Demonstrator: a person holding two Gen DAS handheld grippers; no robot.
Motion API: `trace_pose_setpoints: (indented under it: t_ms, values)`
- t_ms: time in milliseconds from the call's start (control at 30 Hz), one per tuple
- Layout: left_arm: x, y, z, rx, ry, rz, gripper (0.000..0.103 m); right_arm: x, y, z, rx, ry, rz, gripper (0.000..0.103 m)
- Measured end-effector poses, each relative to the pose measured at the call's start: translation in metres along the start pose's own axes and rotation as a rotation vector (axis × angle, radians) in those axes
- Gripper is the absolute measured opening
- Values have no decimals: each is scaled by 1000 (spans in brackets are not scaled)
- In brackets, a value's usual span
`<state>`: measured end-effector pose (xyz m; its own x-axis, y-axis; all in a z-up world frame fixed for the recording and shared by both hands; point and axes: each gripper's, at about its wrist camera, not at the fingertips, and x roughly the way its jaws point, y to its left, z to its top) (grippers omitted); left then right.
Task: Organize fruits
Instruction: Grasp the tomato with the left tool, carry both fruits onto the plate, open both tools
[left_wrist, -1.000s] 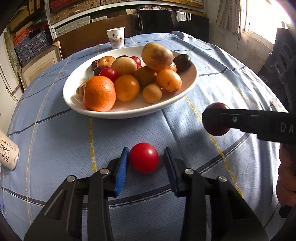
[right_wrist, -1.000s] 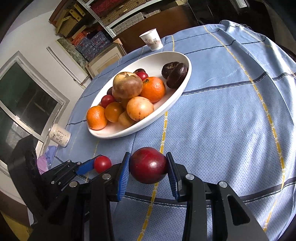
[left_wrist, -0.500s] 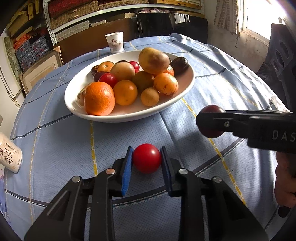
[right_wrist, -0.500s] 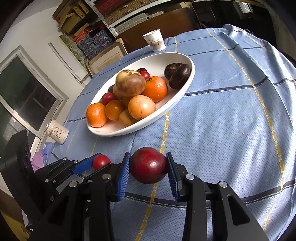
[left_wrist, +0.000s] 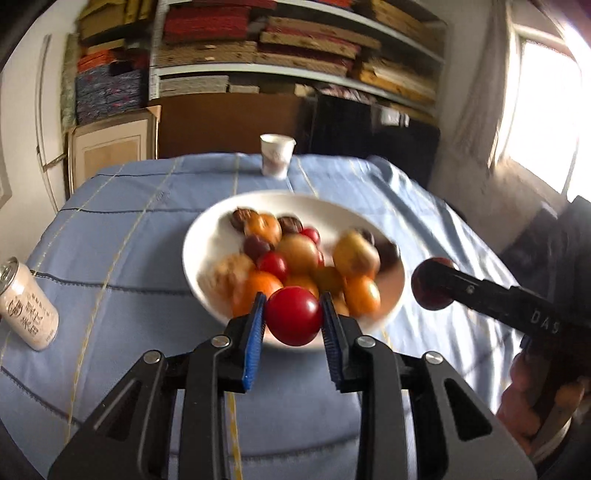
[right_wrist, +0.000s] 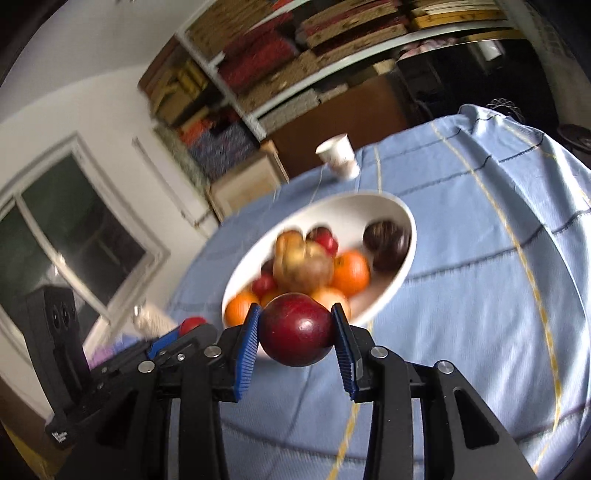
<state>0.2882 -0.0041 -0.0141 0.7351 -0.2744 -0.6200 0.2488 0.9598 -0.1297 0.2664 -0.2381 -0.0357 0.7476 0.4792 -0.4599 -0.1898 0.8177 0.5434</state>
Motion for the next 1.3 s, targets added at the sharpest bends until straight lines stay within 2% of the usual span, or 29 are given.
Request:
trace_pose_setpoints:
  t_ms: [100, 333, 533, 767, 800, 833, 867, 900, 1000, 1067, 1100, 1133, 1167, 1233, 1300]
  values:
    - [12, 3, 22, -14, -5, 16, 29, 10, -6, 17, 18, -32, -31, 39]
    - [56, 6, 58, -34, 19, 41, 29, 51, -27, 52, 45, -20, -92, 39]
    - [90, 12, 78, -40, 37, 83, 29, 85, -31, 69, 24, 13, -94, 39]
    - [112, 22, 85, -82, 81, 69, 30, 111, -34, 74, 44, 73, -77, 40]
    - [112, 23, 85, -85, 81, 68, 35, 112, -33, 74, 40, 76, -78, 40]
    - [110, 24, 84, -90, 80, 72, 49, 112, -32, 73, 34, 75, -86, 40]
    - [108, 24, 85, -96, 74, 83, 55, 110, -30, 73, 28, 71, -91, 44]
    - [104, 24, 85, -98, 62, 97, 59, 107, -28, 73, 18, 59, -96, 47]
    - [86, 19, 89, -80, 34, 108, 61, 94, -20, 75, -3, 37, -91, 50]
    - [68, 15, 91, -76, 9, 120, 75, 84, -13, 76, -17, 26, -79, 55]
    - [58, 13, 91, -81, -10, 130, 87, 78, -10, 77, -25, 18, -76, 57]
    - [50, 12, 91, -82, -27, 137, 92, 70, -5, 76, -40, 2, -77, 62]
    - [41, 10, 90, -77, -47, 149, 93, 64, -1, 75, -52, -9, -79, 70]
    - [23, 6, 84, -57, -80, 180, 98, 47, 10, 70, -103, -51, -102, 79]
    - [9, 4, 74, -45, -104, 206, 98, 35, 16, 63, -149, -76, -132, 86]
